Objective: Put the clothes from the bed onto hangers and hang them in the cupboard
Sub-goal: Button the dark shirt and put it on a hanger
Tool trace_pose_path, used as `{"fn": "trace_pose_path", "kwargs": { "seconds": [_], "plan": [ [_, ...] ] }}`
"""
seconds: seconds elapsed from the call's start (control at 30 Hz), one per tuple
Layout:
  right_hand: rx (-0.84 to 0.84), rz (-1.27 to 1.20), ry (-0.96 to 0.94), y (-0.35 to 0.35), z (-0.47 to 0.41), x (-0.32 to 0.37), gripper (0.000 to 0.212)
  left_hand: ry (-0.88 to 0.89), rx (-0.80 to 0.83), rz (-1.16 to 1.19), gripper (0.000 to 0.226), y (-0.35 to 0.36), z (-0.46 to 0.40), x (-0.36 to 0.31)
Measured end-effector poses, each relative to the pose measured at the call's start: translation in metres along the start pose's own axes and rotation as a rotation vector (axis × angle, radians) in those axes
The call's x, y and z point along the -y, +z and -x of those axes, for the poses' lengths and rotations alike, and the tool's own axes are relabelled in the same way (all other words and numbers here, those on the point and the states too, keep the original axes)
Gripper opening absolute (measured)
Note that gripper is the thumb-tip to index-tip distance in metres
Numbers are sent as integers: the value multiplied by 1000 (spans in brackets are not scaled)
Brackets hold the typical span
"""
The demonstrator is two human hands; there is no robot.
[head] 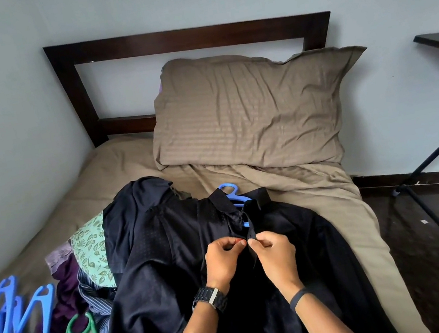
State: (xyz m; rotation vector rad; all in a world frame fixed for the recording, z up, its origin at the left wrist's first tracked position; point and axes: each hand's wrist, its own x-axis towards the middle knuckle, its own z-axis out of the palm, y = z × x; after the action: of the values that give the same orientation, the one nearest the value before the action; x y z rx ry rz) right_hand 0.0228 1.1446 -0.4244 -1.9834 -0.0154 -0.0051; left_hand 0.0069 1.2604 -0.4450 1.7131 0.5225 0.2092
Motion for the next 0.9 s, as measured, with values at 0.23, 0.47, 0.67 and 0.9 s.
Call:
{"fn": "trace_pose_path", "kwargs": {
  "seconds": [0.23,0.47,0.67,0.9],
  "plan": [
    [-30,143,-126,15,1,4,38,-53,23,139,11,0,-1,-2],
    [0,193,-124,16,-2,2,18,-89,25,150,16,3,-4,1],
    [16,181,-126,14,-2,3,11,-111,57,216,17,3,-2,-3],
    [66,111,-125,5,0,6,17,-168,6,252,9,4,-9,-3]
  ]
}}
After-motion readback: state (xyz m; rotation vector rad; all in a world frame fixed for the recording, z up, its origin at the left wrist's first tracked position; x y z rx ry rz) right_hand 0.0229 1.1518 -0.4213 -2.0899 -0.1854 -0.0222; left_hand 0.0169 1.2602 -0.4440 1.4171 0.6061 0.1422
